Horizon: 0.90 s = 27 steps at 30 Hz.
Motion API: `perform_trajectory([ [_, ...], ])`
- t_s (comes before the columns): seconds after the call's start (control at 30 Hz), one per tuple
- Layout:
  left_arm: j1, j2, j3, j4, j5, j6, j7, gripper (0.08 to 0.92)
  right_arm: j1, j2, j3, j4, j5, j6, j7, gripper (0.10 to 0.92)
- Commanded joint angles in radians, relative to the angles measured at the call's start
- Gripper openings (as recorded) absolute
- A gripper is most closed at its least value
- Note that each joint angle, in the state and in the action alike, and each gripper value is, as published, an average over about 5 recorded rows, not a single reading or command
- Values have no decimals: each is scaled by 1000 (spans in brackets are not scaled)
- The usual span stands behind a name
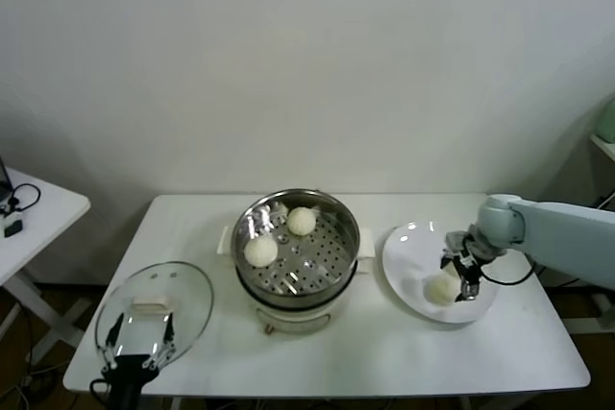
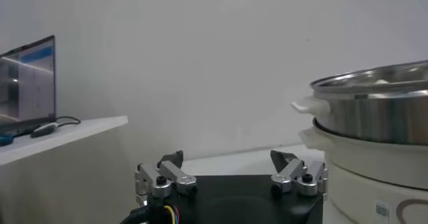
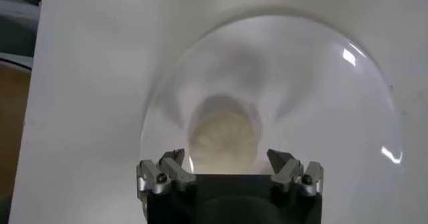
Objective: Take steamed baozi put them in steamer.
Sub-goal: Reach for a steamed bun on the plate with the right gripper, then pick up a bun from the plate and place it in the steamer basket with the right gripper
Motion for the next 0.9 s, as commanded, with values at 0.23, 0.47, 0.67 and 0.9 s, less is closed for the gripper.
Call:
perform_trajectory([
  [0.23, -15, 3, -1, 6, -1, 5, 2, 823, -28, 17, 14, -17, -11, -3, -10, 744],
  [0.47, -23, 4, -1, 14, 0, 6, 3, 823, -30, 31, 15, -36, -22, -1, -13, 651],
  [0.67, -26, 4, -2, 17, -1, 5, 3, 823, 3, 33, 4, -29, -23, 17, -29, 564],
  [0.9, -32, 3, -1, 19, 2, 6, 0, 823, 233, 19, -126, 27, -3, 126, -100, 535],
])
